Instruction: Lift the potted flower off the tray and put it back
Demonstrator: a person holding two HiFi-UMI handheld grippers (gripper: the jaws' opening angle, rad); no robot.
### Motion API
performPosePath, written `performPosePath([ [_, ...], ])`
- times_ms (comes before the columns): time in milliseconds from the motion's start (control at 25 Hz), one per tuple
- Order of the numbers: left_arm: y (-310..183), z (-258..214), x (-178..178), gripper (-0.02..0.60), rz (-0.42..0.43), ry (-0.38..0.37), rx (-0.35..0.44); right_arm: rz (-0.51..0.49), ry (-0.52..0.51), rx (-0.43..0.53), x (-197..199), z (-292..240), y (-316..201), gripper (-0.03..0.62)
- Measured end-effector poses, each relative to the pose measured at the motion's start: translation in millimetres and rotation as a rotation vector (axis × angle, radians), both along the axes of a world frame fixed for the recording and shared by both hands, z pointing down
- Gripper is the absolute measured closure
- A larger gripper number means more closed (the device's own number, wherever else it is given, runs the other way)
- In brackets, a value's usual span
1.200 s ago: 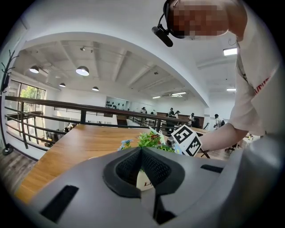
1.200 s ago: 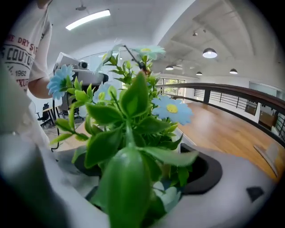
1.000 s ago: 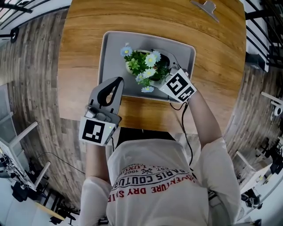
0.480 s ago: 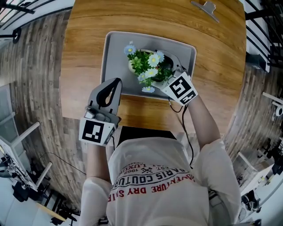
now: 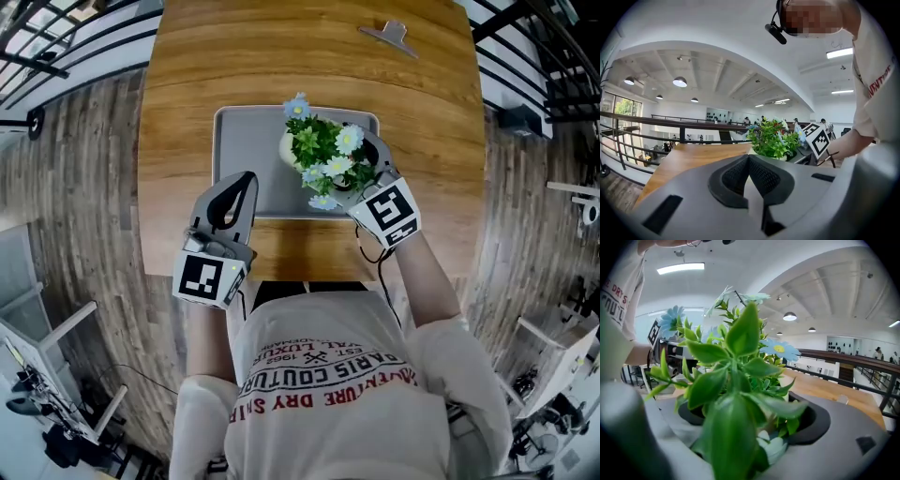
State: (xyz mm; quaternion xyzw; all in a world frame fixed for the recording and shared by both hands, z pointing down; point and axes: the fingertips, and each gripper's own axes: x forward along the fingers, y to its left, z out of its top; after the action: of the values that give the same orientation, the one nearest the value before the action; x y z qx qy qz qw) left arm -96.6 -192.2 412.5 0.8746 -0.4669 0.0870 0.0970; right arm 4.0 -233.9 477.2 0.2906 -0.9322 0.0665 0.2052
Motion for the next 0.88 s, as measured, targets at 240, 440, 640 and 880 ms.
performPosePath([
  [240,-22,-40,17,0.569,0.042,-0.025,0.09,0.153,-0.011,0.057,48,-51,-7,0.115],
  [440,-27,-68,31,0.569,0.073,-0.029,0.152,0.27,-0.021,0.135,89,-92,-2,0.117],
  [640,-27,-90,46,0.569,0.101,-0.056,0.202,0.386,-0.042,0.199,130,-128,5,0.115],
  [880,-22,-108,30,0.569,0.069,-0.061,0.239,0.485,-0.069,0.259,145,-161,18,0.115],
])
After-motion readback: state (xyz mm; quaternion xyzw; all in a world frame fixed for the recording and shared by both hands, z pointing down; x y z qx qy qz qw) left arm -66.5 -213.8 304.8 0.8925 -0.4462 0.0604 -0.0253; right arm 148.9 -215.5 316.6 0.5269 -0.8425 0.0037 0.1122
